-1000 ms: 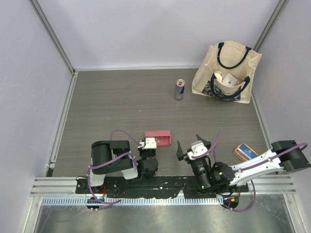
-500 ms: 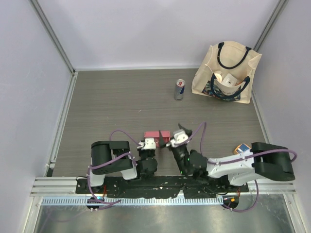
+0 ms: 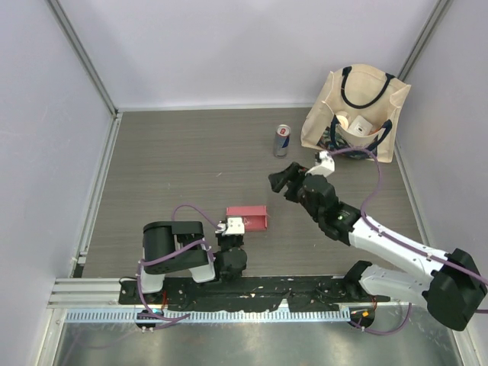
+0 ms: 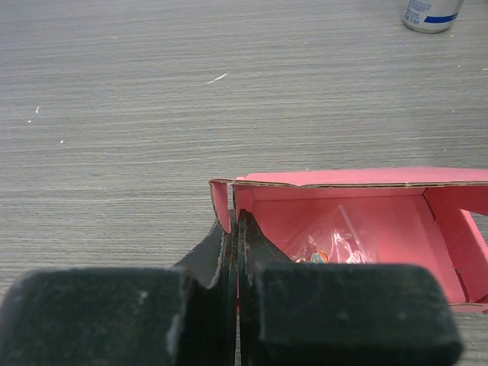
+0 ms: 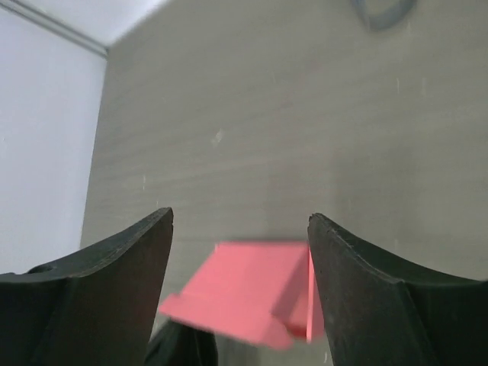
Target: Fold the paper box
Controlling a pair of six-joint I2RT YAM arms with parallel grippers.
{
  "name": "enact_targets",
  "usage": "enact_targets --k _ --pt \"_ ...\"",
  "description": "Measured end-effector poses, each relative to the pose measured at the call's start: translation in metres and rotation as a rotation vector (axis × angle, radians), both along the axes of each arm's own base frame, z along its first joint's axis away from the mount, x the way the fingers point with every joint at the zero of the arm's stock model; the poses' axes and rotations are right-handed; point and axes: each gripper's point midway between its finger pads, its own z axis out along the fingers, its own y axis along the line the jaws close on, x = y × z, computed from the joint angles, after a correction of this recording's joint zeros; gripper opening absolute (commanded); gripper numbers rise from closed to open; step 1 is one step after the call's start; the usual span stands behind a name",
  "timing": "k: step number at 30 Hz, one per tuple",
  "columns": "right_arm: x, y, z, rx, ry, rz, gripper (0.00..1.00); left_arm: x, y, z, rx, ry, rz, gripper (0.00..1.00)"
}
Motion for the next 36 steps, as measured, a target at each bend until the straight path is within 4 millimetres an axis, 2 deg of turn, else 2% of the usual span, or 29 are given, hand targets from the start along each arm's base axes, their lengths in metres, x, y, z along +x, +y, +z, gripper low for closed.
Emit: enact_targets --k 4,7,8,12,17,20,23,29,35,36 --pt "-0.035 0.002 -0.061 0.169 0.249 0.032 0.7 0.0 0.0 0.0 0.0 0.0 0.0 0.0" --pt "-0.055 0.011 -0.089 0.227 0.384 0.045 0.7 0.0 0.0 0.0 0.0 0.0 -0.001 0.0" --pt "-0.059 0.013 -0.092 0.242 0.407 0.044 0.7 0.0 0.0 0.0 0.001 0.0 -0.001 0.0" --pt "-0.074 0.026 -0.093 0.308 0.454 0.036 0.71 0.0 -0.001 0.0 -0.001 0.0 -0.003 0.0" --pt "-0.091 0.043 -0.086 0.413 0.494 0.024 0.66 0.0 -0.001 0.001 -0.001 0.0 -0.005 0.0" --pt "-0.096 0.046 -0.089 0.485 0.514 -0.003 0.63 -0.001 -0.002 0.001 -0.001 0.0 -0.008 0.0" --pt "-0.094 0.043 -0.096 0.519 0.525 -0.054 0.61 -0.002 -0.002 0.001 0.001 0.0 -0.011 0.0" --pt "-0.08 0.048 -0.101 0.58 0.52 -0.117 0.42 -0.002 -0.003 0.001 0.006 0.001 -0.018 0.0" --pt "-0.071 0.058 -0.103 0.638 0.521 -0.134 0.32 -0.005 -0.002 0.004 0.014 0.003 -0.038 0.0" --pt "-0.07 0.059 -0.103 0.647 0.52 -0.135 0.3 -0.006 -0.001 0.004 0.016 0.003 -0.039 0.04"
